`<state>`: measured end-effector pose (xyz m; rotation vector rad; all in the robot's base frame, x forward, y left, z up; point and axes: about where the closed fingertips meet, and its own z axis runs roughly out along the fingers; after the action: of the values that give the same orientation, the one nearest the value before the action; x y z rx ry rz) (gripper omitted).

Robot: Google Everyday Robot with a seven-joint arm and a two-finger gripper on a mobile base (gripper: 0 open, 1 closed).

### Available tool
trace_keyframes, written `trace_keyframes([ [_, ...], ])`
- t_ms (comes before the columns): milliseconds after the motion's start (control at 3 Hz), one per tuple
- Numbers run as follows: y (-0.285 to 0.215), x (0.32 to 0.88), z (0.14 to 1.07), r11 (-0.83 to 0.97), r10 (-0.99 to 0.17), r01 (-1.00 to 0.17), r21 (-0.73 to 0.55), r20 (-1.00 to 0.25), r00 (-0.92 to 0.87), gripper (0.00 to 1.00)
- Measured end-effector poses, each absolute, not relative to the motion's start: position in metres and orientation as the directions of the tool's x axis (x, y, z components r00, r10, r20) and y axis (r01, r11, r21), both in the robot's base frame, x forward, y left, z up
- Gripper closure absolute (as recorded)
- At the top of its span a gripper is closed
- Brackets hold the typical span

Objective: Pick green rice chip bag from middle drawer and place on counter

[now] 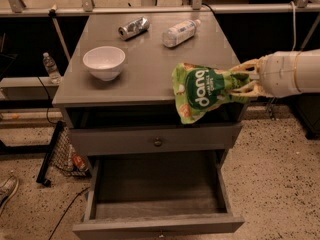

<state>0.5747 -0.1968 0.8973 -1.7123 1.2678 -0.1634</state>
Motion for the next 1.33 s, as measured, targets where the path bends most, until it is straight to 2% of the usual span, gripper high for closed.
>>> trace_keyframes([
  [1333, -0.182, 0.676, 0.921, -0.054, -0.744, -0.666, -0.744, -0.415, 0.523, 1.00],
])
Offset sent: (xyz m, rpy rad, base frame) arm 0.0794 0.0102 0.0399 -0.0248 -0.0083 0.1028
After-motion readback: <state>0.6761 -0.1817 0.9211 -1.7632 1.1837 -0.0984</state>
